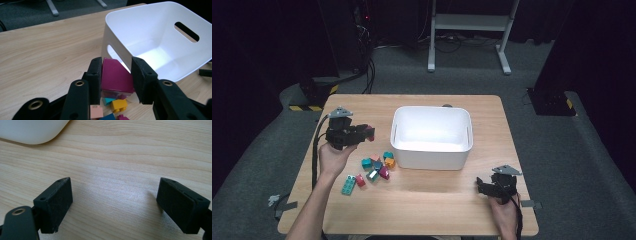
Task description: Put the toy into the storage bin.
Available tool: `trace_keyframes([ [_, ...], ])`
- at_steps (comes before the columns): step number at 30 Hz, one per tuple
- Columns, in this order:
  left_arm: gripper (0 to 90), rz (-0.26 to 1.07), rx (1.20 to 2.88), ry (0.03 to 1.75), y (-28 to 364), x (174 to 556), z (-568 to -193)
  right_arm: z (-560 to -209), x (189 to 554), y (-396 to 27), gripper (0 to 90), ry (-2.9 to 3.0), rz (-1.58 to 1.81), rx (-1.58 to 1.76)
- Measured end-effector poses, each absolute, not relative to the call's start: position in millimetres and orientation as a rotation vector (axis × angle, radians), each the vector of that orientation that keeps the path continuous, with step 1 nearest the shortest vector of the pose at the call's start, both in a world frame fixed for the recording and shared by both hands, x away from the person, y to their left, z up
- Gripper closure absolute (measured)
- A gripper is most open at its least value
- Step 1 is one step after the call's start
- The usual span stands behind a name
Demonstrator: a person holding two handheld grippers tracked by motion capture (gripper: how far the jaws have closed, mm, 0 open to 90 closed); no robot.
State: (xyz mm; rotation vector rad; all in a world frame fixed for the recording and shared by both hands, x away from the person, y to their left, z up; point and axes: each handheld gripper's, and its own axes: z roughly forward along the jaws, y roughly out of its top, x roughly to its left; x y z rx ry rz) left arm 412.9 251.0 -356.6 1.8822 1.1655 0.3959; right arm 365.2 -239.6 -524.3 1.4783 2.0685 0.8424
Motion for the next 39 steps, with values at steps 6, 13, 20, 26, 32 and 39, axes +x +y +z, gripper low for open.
trace_keyframes([
  [6, 61.8, 0.379, 1.879, 1.124, 241, 418, -351, -524, 365, -240, 13.0, 2.069, 0.843, 1.479],
  [13, 61.8, 0.361, 1.879, 1.104, 232, 425, -349, -524, 365, -240, 13.1, 2.069, 0.842, 1.477],
  [20, 61.8, 0.342, 1.89, 1.067, 216, 432, -347, -524, 365, -240, 13.1, 2.07, 0.842, 1.474],
  [26, 61.7, 0.305, 1.893, 1.036, 198, 442, -351, -524, 365, -240, 13.2, 2.07, 0.842, 1.474],
  [32, 61.7, 0.29, 1.91, 1.022, 186, 446, -355, -524, 365, -240, 13.2, 2.071, 0.842, 1.474],
  [39, 61.5, 0.299, 1.953, 1.006, 172, 451, -359, -524, 365, -240, 13.2, 2.07, 0.843, 1.474],
])
